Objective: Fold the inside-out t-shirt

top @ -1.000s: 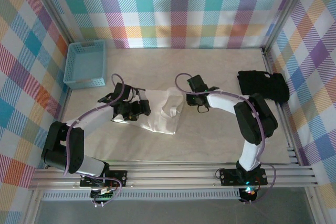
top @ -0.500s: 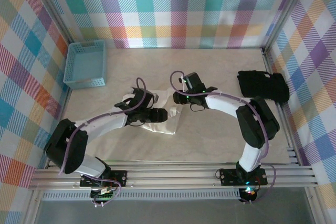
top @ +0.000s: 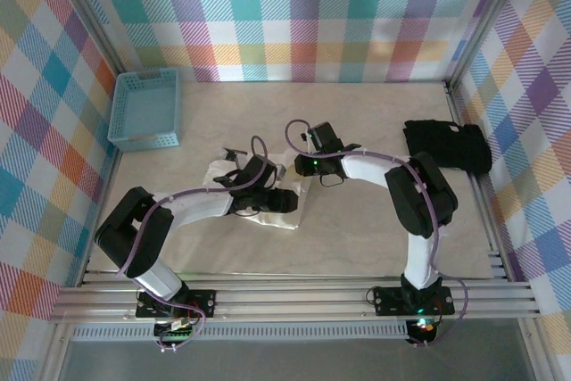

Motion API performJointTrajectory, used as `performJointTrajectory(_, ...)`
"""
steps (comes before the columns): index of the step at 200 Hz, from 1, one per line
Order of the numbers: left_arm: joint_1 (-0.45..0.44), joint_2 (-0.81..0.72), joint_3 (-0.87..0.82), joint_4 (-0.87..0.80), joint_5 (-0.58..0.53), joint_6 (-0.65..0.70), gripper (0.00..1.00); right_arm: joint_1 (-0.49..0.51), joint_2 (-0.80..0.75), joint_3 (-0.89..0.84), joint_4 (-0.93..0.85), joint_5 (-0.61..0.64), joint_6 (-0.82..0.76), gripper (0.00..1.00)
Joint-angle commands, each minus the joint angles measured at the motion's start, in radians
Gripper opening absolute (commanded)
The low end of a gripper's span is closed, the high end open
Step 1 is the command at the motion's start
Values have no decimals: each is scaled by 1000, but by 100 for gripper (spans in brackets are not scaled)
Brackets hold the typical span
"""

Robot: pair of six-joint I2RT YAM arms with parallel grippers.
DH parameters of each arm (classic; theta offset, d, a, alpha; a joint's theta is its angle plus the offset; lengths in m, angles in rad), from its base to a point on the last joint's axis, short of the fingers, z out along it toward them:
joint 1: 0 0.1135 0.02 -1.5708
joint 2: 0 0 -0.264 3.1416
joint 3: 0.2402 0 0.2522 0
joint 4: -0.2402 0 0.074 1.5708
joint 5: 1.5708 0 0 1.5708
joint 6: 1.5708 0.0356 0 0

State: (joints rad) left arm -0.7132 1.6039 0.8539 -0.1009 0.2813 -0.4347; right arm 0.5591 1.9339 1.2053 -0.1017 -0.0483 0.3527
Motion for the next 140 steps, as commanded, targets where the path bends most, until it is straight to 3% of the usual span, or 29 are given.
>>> performJointTrajectory(1,-49,27,25,25,109,96,63,-53,42,53,-4,-1,47,27)
performJointTrajectory(39,-64,0,60,-4,186,166,65,-99,11,45,-32,-26,46,26)
performJointTrajectory(74,-27,-115,84,-63,114,187,69,-123,-184,-65,-72,-73,-52,32)
performJointTrajectory(106,182,-200,76,-142,30,87,72,-65,-400,-246,-47,-247,-30,42)
performJointTrajectory(140,443,-129,90,-204,19,-34,72,153,-456,-336,43,-317,60,47)
